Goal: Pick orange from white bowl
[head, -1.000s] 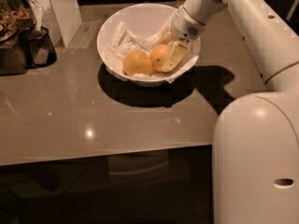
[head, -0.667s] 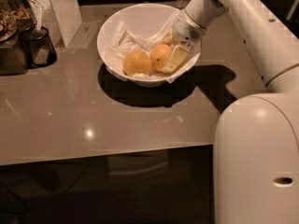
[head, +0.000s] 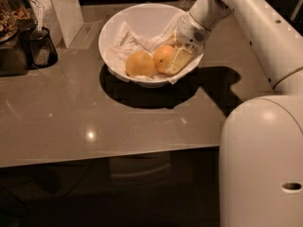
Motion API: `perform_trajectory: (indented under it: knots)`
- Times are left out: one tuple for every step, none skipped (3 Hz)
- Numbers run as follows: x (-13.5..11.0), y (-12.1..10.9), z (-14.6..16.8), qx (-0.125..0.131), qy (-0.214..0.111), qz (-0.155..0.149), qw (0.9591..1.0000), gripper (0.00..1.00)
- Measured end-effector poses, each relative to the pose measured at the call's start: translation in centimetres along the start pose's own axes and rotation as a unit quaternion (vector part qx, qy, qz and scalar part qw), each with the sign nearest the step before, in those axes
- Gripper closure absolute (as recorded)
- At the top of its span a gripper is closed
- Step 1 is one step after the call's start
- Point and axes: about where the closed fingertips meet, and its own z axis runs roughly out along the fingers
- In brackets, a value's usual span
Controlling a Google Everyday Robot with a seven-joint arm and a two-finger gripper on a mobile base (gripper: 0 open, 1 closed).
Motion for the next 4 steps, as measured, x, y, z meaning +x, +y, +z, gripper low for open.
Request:
perform_trajectory:
  knots:
    - [-0.3,-0.4,0.2,0.007,-0.003,-0.002,1.0000,1.00]
    - [-1.3,0.2,-1.6,0.024,-0.022,-0.017,0.9993,1.00]
    - [-2.1,1.3,-4.4,0.046,-0.043,-0.030,0.9976,1.00]
    - [-2.6,3.2,-7.1,0.070,-0.072,-0.040,0.9942,1.00]
